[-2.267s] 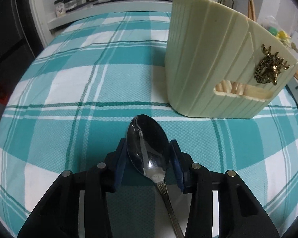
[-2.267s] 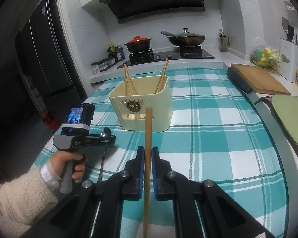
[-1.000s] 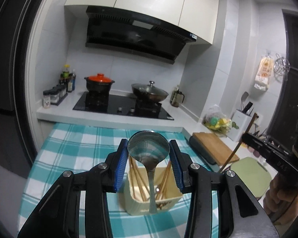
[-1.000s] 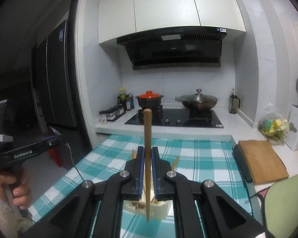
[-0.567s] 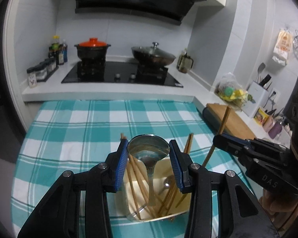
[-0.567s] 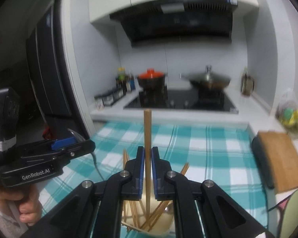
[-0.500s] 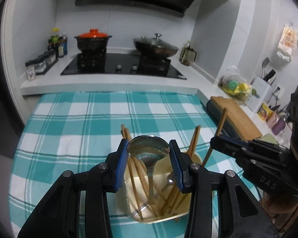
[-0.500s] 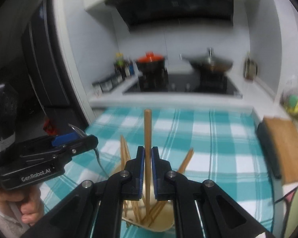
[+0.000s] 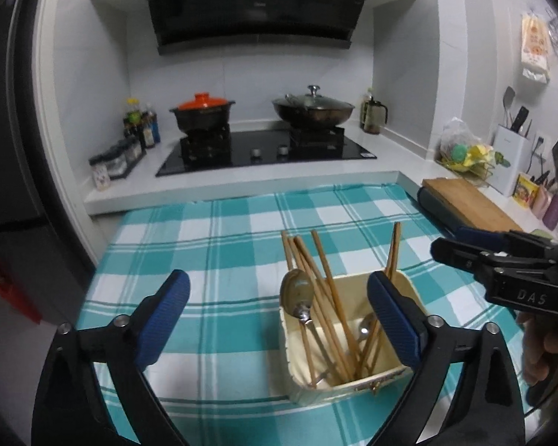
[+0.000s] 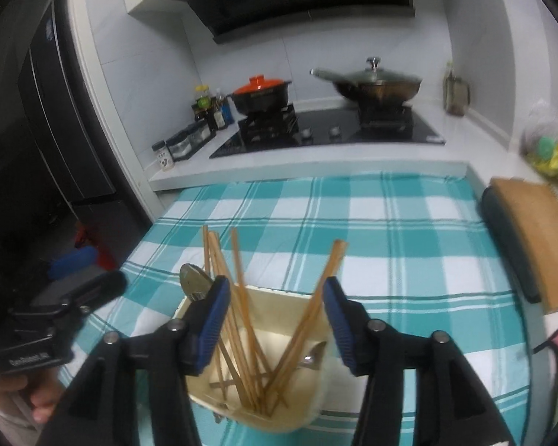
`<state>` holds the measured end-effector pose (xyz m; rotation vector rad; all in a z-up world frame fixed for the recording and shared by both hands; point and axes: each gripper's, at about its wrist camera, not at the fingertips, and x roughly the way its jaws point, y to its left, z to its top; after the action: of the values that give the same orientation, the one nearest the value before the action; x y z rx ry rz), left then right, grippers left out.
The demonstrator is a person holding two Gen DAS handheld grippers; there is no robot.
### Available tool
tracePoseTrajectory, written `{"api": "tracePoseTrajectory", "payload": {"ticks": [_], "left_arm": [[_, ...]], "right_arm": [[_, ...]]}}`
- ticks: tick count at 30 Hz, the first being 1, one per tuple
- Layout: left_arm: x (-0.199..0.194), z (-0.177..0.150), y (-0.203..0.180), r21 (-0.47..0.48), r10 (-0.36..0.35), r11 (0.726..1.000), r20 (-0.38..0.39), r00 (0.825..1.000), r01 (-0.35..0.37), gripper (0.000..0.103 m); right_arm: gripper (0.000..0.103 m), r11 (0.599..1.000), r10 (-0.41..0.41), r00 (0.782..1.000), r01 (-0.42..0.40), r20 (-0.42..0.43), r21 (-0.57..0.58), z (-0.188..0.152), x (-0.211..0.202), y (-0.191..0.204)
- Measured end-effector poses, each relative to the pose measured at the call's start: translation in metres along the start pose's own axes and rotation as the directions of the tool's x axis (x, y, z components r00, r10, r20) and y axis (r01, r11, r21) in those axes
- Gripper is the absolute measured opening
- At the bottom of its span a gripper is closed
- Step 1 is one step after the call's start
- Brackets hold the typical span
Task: Organize utensils
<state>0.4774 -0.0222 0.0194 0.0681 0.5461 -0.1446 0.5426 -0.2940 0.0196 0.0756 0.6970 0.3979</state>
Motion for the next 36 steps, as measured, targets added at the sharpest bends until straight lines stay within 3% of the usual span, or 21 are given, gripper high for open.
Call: {"api": "tracePoseTrajectory", "payload": {"ticks": [3, 5, 9, 12, 18, 24, 36], "left_arm": [[-0.033, -0.011, -0.013, 0.042, 0.100, 0.994, 0.081, 0.992, -0.103, 0.102], [-0.050, -0.018, -0.021, 0.047, 0.108, 0.993, 0.079, 0.991, -0.112, 0.102], [-0.081, -0.035, -0.035, 0.028, 0.162, 0.986, 0.054, 0.985, -0.163, 0.102], [-0.102, -0.050, -0.043, 0.030, 0.156, 0.987, 0.067, 0.985, -0.158, 0.102], [-0.128, -0.076, -0.051, 0.025, 0.136, 0.990, 0.007, 0.991, -0.137, 0.102], [-0.143, -0.089, -0.043, -0.025, 0.103, 0.994, -0.039, 0.994, -0.104, 0.103], [-0.161, -0.091, -0.035, -0.052, 0.095, 0.994, -0.062, 0.994, -0.098, 0.103]], "right_arm": [[0.073, 0.998, -0.039, 0.996, 0.042, 0.074, -0.047, -0.011, -0.036, 0.008], [0.086, 0.994, -0.072, 0.991, 0.081, 0.114, -0.079, -0.020, -0.058, 0.017], [0.087, 0.979, -0.165, 0.968, 0.184, 0.190, -0.087, -0.044, -0.101, 0.034], [0.087, 0.963, -0.246, 0.950, 0.262, 0.193, -0.063, -0.062, -0.122, 0.041], [0.087, 0.972, -0.224, 0.965, 0.232, 0.136, -0.046, -0.092, -0.149, 0.049], [0.087, 0.967, -0.243, 0.966, 0.249, 0.087, -0.060, -0.110, -0.167, 0.063], [0.087, 0.971, -0.230, 0.972, 0.233, 0.047, -0.049, -0.125, -0.180, 0.078]]}}
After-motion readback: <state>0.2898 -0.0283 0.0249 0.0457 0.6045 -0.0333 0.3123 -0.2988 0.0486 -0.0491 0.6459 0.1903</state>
